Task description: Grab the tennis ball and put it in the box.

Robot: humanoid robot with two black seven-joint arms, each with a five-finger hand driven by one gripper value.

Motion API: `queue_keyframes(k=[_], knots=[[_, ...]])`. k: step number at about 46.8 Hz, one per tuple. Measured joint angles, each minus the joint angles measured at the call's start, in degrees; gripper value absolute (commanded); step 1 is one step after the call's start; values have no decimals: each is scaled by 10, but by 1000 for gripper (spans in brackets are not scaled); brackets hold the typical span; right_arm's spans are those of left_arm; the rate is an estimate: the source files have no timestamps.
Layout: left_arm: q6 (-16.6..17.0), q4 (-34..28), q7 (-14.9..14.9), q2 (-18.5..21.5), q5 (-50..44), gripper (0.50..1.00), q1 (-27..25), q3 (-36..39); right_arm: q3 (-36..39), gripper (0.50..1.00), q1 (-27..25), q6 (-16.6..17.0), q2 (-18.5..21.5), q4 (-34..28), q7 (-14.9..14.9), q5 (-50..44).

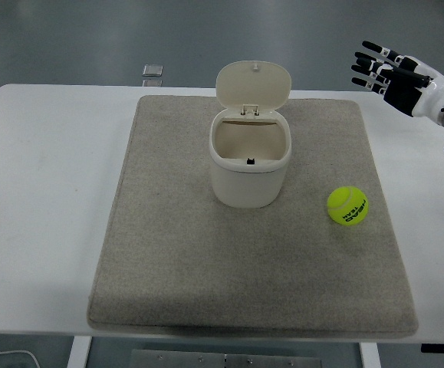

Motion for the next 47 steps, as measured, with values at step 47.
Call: queue_keyframes(k=[47], knots=[[0, 0, 0, 0, 0, 992, 0, 0, 1, 905, -3, 57, -48, 1, 31, -90]])
